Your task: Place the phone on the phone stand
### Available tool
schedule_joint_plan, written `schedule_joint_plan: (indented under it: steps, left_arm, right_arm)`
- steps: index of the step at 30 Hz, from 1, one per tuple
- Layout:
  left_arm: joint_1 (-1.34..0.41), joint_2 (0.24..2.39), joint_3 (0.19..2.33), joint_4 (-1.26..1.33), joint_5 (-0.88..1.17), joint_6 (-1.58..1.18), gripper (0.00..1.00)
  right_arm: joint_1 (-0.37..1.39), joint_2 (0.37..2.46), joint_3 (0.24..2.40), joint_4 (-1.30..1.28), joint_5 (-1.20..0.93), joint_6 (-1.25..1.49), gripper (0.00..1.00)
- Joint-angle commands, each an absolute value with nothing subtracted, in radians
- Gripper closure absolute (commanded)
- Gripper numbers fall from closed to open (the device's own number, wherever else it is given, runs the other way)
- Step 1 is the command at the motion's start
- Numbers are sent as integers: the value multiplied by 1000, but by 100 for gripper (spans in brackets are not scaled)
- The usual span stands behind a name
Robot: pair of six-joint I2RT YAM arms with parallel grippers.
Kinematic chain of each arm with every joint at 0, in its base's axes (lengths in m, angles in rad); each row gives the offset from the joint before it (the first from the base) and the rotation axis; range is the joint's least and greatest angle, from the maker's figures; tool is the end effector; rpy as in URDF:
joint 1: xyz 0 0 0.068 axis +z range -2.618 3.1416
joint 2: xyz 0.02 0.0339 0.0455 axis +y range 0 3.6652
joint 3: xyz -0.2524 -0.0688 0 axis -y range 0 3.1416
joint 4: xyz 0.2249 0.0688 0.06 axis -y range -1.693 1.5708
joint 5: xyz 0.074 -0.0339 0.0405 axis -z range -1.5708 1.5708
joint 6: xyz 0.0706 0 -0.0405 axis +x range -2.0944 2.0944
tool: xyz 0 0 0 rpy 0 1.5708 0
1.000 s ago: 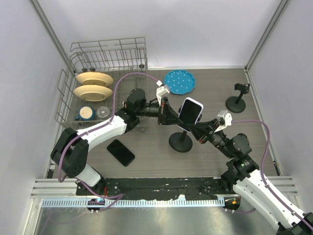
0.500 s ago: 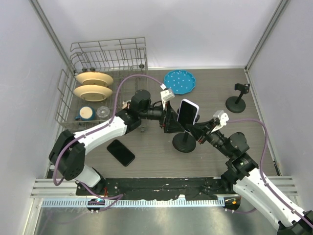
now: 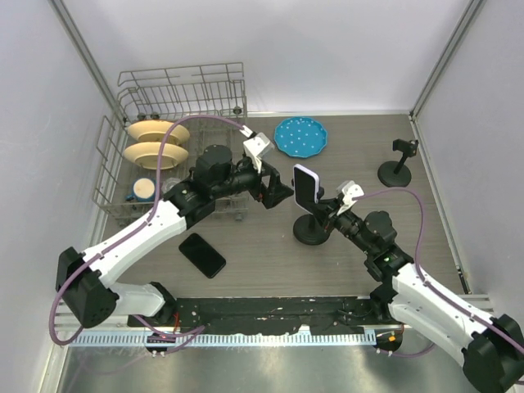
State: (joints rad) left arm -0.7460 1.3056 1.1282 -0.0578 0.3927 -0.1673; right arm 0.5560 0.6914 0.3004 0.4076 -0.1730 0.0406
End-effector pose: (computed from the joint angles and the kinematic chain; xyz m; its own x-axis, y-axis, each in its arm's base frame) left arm 0.2176 -0.2378 0.3440 -0.3187 0.0850 -0.9440 0.8593 0.4463 -0.2499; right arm 0.1634 0.1158 0.2466 -0.0130 0.0390 -0.9992 -0.6661 0.7449 0.0377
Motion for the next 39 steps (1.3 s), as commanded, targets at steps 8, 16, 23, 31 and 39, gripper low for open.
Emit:
schedule_joint_plan:
  steps: [8, 16, 23, 31, 39]
  left_arm:
    - [-744, 1195, 1088, -18, 121, -144, 11]
    - [-744, 1187, 1095, -18, 144, -172, 11]
    - [-742, 1167, 1098, -14, 160, -187, 11]
    - [-744, 1140, 1100, -12, 184, -196, 11]
    - [-744, 1111, 1106, -6, 225, -213, 11]
  right_arm:
    - [558, 916, 132, 1238, -100, -57, 99]
    - [558, 772, 46, 1116, -107, -23, 90]
    - [572, 601, 83, 806, -34, 29, 53]
    - [603, 407, 107, 470, 84, 170, 21]
    - [603, 386, 403, -66, 66, 351, 14]
